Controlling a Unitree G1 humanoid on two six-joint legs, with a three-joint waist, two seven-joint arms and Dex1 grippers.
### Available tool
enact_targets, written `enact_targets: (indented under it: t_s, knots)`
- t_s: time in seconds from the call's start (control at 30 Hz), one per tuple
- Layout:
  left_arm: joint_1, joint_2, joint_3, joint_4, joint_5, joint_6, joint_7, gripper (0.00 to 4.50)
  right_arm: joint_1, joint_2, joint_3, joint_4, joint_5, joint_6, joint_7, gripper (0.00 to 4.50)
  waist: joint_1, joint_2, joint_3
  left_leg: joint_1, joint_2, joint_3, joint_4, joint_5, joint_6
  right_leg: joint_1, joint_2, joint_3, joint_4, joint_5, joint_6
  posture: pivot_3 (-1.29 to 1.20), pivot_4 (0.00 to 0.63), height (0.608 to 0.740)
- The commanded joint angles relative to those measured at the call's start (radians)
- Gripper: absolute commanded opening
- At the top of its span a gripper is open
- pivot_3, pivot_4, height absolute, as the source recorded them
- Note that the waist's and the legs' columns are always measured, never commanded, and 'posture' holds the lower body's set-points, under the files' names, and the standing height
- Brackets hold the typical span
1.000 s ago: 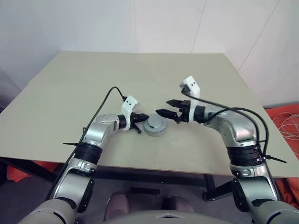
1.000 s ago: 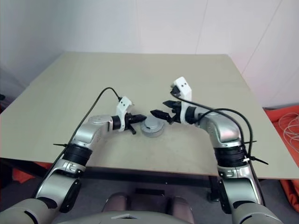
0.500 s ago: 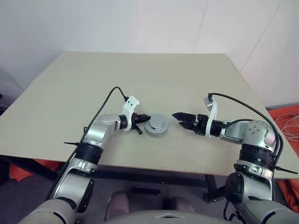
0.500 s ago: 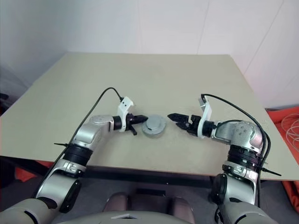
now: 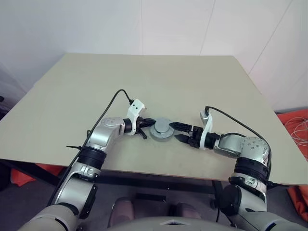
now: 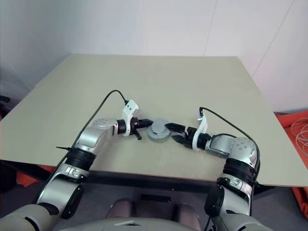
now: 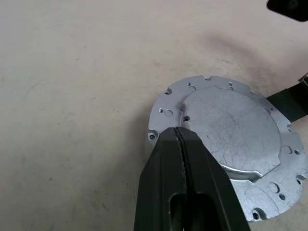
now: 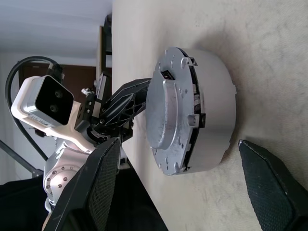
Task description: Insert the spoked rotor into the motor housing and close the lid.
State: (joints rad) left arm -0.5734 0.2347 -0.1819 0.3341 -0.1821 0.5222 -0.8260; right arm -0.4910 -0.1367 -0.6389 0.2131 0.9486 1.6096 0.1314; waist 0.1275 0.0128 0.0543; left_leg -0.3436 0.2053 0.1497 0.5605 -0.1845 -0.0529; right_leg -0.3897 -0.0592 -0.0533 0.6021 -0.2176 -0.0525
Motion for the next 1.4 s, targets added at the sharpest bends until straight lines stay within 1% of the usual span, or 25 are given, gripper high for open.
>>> enact_targets:
  t_s: [0.03, 0.27, 0.37, 0.57, 0.6, 0.63, 0.77, 0.93, 1.1, 1.23, 1.3, 1.33, 1.4]
  knots:
    - [0.005, 0.008, -0.018, 0.007, 0.007, 0.021, -0.008, 0.00, 0.000, 0.019, -0.008, -0.003, 0.058, 0.005, -0.045, 4.46, 0.000, 0.000, 0.000, 0.000, 0.000, 0.000, 0.000, 0.000, 0.000, 0.000, 0.000, 0.000, 0.000, 0.000, 0.000, 0.00, 0.000, 0.740]
    - [0.004, 0.009, -0.018, 0.007, 0.007, 0.022, -0.010, 0.00, 0.001, 0.033, -0.014, 0.004, 0.098, 0.005, -0.085, 4.46, 0.000, 0.000, 0.000, 0.000, 0.000, 0.000, 0.000, 0.000, 0.000, 0.000, 0.000, 0.000, 0.000, 0.000, 0.000, 0.00, 0.000, 0.740]
    - [0.003, 0.009, -0.018, 0.007, 0.007, 0.023, -0.010, 0.00, 0.003, 0.042, -0.020, 0.011, 0.109, 0.005, -0.099, 3.82, 0.001, 0.000, 0.000, 0.000, 0.000, 0.000, 0.000, 0.000, 0.000, -0.001, 0.000, 0.000, 0.000, 0.000, 0.001, 0.00, 0.000, 0.740]
    - [0.002, 0.008, -0.016, 0.008, 0.006, 0.024, -0.009, 0.00, 0.007, 0.049, -0.027, 0.016, 0.115, 0.005, -0.110, 1.75, 0.001, 0.000, 0.000, -0.002, 0.000, 0.000, -0.001, 0.000, 0.000, -0.003, 0.000, 0.000, 0.000, 0.000, 0.001, 0.00, 0.000, 0.740]
    - [0.002, 0.008, -0.016, 0.008, 0.006, 0.025, -0.009, 0.00, 0.007, 0.049, -0.028, 0.017, 0.115, 0.005, -0.110, 1.34, 0.001, 0.001, 0.000, -0.002, 0.000, 0.000, -0.001, 0.000, 0.000, -0.003, 0.000, 0.000, 0.000, 0.000, 0.001, 0.00, 0.000, 0.740]
    - [0.003, 0.008, -0.016, 0.006, 0.006, 0.026, -0.009, 0.00, 0.008, 0.049, -0.029, 0.017, 0.116, 0.005, -0.111, 1.15, 0.001, 0.001, -0.001, -0.002, 0.000, 0.000, -0.001, 0.000, 0.000, -0.003, 0.000, 0.000, 0.000, 0.000, 0.001, 0.00, 0.000, 0.740]
    - [0.005, 0.002, -0.004, 0.004, -0.006, 0.035, -0.003, 0.00, 0.007, 0.052, -0.037, 0.020, 0.116, 0.005, -0.111, 1.10, 0.001, 0.001, -0.001, -0.001, 0.000, 0.000, -0.001, 0.000, -0.001, -0.002, 0.000, 0.000, 0.000, 0.000, 0.001, 0.00, 0.000, 0.740]
    - [0.013, -0.031, 0.083, -0.006, -0.068, 0.089, 0.041, 0.00, 0.009, 0.060, -0.041, 0.015, 0.122, 0.005, -0.107, 1.10, 0.001, 0.001, -0.001, -0.002, 0.000, 0.000, -0.001, 0.000, -0.001, -0.002, 0.000, 0.000, 0.000, 0.000, 0.001, 0.00, 0.000, 0.740]
    - [0.012, -0.066, 0.241, -0.035, -0.200, 0.172, 0.097, 0.00, 0.005, 0.060, -0.042, 0.016, 0.124, 0.005, -0.103, 1.10, -0.001, 0.001, -0.001, -0.005, 0.000, 0.000, -0.001, 0.001, -0.001, -0.006, 0.000, 0.000, 0.001, 0.000, 0.001, 0.00, 0.000, 0.740]
    - [0.005, -0.078, 0.365, -0.039, -0.286, 0.198, 0.169, 0.00, -0.009, 0.064, -0.067, 0.017, 0.134, 0.005, -0.094, 1.09, -0.001, 0.001, -0.001, -0.007, 0.000, 0.000, -0.001, 0.001, -0.001, -0.010, 0.001, 0.000, 0.002, 0.000, 0.001, 0.00, 0.000, 0.740]
    - [-0.002, -0.081, 0.460, -0.038, -0.347, 0.270, 0.259, 0.00, -0.023, 0.065, -0.082, 0.016, 0.160, 0.005, -0.088, 1.09, -0.001, 0.001, 0.000, -0.007, 0.000, 0.000, -0.001, 0.001, -0.002, -0.011, 0.001, 0.000, 0.002, 0.000, 0.001, 0.00, 0.000, 0.740]
    - [-0.003, -0.081, 0.486, -0.039, -0.365, 0.298, 0.289, 0.00, -0.026, 0.065, -0.086, 0.015, 0.167, 0.005, -0.087, 1.09, -0.001, 0.001, 0.000, -0.007, 0.000, 0.000, 0.000, 0.001, -0.002, -0.011, 0.001, 0.000, 0.002, 0.000, 0.000, 0.00, 0.000, 0.740]
    - [-0.003, -0.072, 0.544, -0.037, -0.433, 0.382, 0.312, 0.00, -0.036, 0.063, -0.097, 0.018, 0.183, 0.005, -0.087, 1.09, 0.000, 0.001, 0.000, -0.007, 0.000, 0.000, 0.000, 0.001, -0.001, -0.011, 0.001, 0.000, 0.002, 0.000, 0.000, 0.00, 0.000, 0.740]
